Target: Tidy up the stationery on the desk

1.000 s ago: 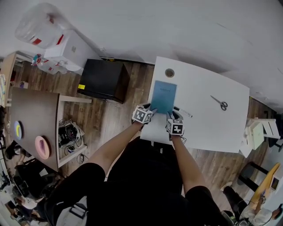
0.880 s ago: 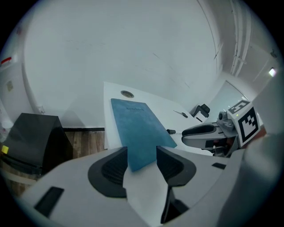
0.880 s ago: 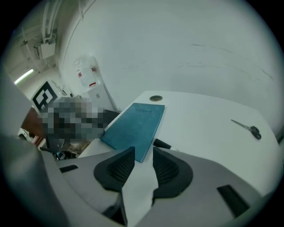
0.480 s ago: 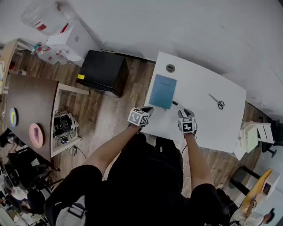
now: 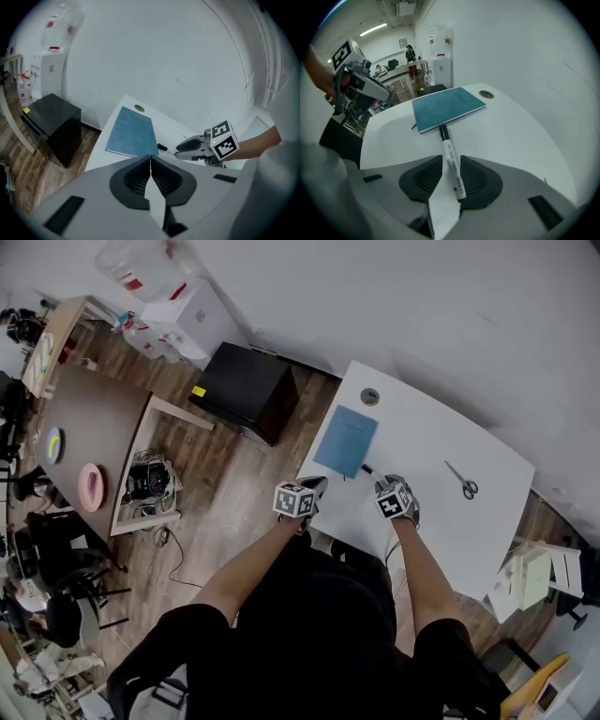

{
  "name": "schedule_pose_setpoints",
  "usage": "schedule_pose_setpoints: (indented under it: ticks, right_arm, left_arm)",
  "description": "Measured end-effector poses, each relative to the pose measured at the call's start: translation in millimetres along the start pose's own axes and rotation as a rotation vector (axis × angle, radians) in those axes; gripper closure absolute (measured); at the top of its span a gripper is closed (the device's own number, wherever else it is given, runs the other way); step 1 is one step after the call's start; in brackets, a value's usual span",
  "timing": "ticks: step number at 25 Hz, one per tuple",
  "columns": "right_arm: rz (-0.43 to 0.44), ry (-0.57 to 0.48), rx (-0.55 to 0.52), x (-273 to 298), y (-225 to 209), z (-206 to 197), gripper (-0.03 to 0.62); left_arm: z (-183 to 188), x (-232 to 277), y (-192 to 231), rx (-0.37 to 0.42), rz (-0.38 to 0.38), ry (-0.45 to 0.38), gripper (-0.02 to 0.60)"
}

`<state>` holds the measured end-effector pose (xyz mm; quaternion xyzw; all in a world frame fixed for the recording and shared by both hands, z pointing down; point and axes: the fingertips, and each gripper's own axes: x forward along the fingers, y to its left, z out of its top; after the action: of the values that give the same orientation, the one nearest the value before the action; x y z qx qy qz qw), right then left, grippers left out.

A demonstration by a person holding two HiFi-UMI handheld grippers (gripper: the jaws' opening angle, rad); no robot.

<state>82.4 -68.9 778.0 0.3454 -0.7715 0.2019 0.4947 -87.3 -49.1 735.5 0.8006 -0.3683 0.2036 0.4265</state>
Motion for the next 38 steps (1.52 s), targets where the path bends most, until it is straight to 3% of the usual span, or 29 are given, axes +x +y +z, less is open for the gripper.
schedule_pose_setpoints:
  ticks: [5, 7, 9, 17, 22, 27, 29, 32, 35, 38]
  right_arm:
    - [0.104, 0.004, 0.002, 9, 8, 1, 0.471]
    - [0.118, 0.015, 0.0, 12, 9, -3, 0.508]
    - [0.133, -0.002, 0.054, 10, 10, 0, 0.513]
    - [0.169, -0.2, 0.678, 0, -14, 33, 0.513]
    - [0.144, -0.228, 0.876, 14, -30, 48, 0.513]
    - [0.138, -0.251, 1.143, 34, -34, 56, 0.513]
    - [0.154, -0.252, 1.176, 41, -30, 60, 0.513]
    - [0.162, -0.26, 1.092, 43, -23, 74, 0.508]
    - [0.09, -0.251, 1.008, 40, -26, 79, 0.503]
    - [0.028, -0.252, 1.024, 38, -36, 73, 0.503]
  left_arm:
    - [-11, 2, -20, -0.05, 0.064, -0.04, 0.565]
    - [-14, 4, -24, -0.067, 0.081, -0.043, 0.565]
    - [-16, 6, -29, -0.062, 0.087, -0.033, 0.565]
    - [0, 21, -34, 0.029, 0.053, 0.024, 0.565]
    - [24, 32, -29, 0.051, 0.008, 0.03, 0.565]
    - [46, 37, -17, 0.097, -0.043, 0.052, 0.565]
    - [51, 38, -12, 0.111, -0.066, 0.063, 0.565]
    - [53, 40, -2, 0.121, -0.084, 0.083, 0.565]
    - [56, 43, 13, 0.121, -0.072, 0.104, 0.565]
    - [59, 49, 18, 0.111, -0.096, 0.112, 0.565]
